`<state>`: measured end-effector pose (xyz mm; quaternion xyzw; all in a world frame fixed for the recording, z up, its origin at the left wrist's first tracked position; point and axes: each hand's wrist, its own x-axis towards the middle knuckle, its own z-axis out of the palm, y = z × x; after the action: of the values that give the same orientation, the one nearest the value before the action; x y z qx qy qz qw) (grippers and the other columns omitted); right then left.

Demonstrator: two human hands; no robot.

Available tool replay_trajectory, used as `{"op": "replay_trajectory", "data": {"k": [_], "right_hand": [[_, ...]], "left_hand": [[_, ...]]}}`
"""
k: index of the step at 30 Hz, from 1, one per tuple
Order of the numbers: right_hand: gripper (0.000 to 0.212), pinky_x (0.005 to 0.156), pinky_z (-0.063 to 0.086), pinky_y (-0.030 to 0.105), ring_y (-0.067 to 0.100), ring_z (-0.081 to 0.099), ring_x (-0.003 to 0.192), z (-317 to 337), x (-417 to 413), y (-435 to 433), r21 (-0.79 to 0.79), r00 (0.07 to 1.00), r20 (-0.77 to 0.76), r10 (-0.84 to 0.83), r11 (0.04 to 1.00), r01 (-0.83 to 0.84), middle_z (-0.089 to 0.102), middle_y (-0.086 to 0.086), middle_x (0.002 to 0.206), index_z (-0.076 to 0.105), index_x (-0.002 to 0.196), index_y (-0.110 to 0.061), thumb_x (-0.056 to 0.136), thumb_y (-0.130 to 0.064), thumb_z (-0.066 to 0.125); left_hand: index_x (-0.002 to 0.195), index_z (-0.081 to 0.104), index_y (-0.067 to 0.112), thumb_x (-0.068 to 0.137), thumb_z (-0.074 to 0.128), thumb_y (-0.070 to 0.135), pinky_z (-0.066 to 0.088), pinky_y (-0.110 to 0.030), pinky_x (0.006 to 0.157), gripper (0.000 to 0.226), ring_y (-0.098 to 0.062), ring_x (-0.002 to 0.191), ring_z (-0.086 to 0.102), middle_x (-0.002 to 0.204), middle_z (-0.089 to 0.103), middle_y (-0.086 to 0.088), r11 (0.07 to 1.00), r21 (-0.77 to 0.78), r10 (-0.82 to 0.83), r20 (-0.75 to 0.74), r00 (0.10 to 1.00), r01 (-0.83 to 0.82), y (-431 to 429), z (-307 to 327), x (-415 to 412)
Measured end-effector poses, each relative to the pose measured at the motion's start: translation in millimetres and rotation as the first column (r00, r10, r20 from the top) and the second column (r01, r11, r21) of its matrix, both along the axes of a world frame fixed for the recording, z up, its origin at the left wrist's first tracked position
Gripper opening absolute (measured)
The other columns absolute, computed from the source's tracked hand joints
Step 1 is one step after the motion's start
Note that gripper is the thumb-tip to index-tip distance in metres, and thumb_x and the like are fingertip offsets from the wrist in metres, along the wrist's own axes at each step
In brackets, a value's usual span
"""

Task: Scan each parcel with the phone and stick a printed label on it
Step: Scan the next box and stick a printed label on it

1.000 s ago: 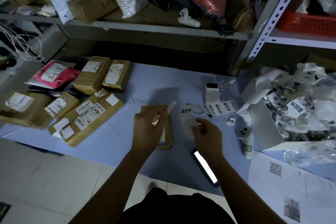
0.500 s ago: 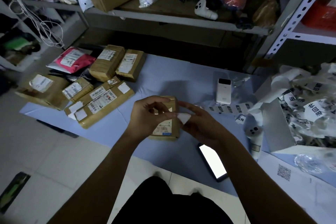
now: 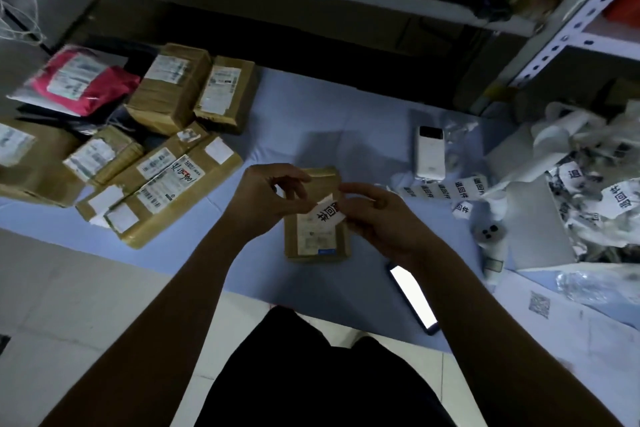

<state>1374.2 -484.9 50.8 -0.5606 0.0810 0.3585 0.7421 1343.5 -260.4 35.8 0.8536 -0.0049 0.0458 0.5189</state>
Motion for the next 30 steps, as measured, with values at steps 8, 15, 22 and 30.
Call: {"op": "replay_trajectory", "data": {"k": [8, 15, 22, 30], "right_hand": [[0.021, 0.067, 0.057, 0.018, 0.014, 0.077, 0.085, -58, 17, 40, -0.409, 0.938, 0.264, -0.224, 0.855, 0.319, 0.079, 0.004, 0.089, 0.068, 0.104, -0.009, 0.086, -0.006, 0.079], [0.014, 0.067, 0.049, 0.008, -0.01, 0.067, 0.072, -100, 16, 66, -0.748, 0.906, 0.418, -0.065, 0.541, 0.384, 0.07, -0.015, 0.076, 0.069, 0.086, -0.023, 0.082, -0.021, 0.082], [0.011, 0.059, 0.045, 0.013, 0.004, 0.064, 0.071, -111, 17, 74, -0.844, 0.876, 0.461, 0.143, 0.373, 0.384, 0.067, -0.011, 0.077, 0.067, 0.087, -0.026, 0.085, -0.018, 0.073], [0.051, 0.075, 0.052, 0.03, 0.016, 0.06, 0.097, -119, 4, 66, -0.885, 0.928, 0.371, -0.03, 0.291, 0.363, 0.054, 0.002, 0.132, 0.063, 0.129, -0.024, 0.086, -0.051, 0.074]], "left_hand": [[0.096, 0.072, 0.02, 0.084, 0.08, 0.024, 0.051, -0.022, 0.059, 0.015, -0.004, 0.063, 0.064, 0.077, 0.069, 0.008, 0.974, 0.015, 0.222, -0.273, 0.936, -0.226, 51, -60, 27], [0.128, 0.052, 0.025, 0.071, 0.078, 0.06, 0.053, -0.043, 0.093, 0.072, -0.02, 0.108, 0.059, 0.117, 0.059, 0.0, 0.961, 0.052, 0.261, -0.496, 0.828, -0.271, -2, -92, 31], [0.144, 0.029, 0.021, 0.06, 0.086, 0.06, 0.049, -0.052, 0.098, 0.109, -0.03, 0.122, 0.052, 0.133, 0.051, -0.007, 0.926, 0.233, 0.375, -0.456, 0.807, -0.299, -13, -115, 33], [0.122, 0.061, 0.025, 0.075, 0.079, 0.057, 0.048, -0.018, 0.068, 0.059, -0.015, 0.102, 0.068, 0.113, 0.071, 0.005, 0.928, 0.019, 0.329, -0.511, 0.794, -0.373, -5, -126, 11]]}}
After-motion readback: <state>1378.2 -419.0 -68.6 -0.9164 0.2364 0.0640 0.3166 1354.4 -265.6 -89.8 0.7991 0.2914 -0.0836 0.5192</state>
